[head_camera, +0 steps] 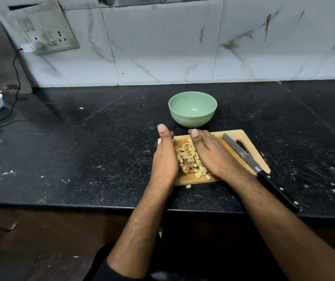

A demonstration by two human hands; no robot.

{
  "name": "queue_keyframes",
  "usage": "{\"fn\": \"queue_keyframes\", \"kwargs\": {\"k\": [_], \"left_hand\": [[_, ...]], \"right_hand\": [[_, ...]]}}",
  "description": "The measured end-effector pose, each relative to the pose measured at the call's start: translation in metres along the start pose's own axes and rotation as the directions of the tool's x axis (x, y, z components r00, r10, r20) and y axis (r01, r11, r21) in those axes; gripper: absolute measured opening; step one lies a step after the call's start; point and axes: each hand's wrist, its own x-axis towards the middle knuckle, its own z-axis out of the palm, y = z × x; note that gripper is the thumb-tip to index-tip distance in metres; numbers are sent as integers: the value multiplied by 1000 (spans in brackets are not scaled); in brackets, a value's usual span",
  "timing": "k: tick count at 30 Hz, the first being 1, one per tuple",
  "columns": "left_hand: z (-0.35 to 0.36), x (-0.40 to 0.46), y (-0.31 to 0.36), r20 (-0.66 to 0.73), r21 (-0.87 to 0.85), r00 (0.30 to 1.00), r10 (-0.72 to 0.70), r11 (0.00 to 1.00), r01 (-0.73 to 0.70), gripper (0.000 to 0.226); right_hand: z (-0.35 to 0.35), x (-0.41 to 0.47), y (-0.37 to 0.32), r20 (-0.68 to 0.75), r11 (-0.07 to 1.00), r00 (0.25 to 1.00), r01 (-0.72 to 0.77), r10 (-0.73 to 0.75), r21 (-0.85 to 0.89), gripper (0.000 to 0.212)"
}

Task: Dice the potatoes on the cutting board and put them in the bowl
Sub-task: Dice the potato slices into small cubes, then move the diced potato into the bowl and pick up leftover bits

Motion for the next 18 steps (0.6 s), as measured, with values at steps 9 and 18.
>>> {"fn": "queue_keyframes", "kwargs": {"k": [9, 18], "left_hand": [[49, 12, 0, -308, -166, 951, 22, 983, -77, 76], [65, 26, 20, -197, -677, 937, -288, 732, 82, 54]], "right_hand": [[25, 15, -7, -174, 975, 984, -3, 42, 221, 40], [26, 35, -13, -262, 813, 912, -118, 315, 570, 19]]}}
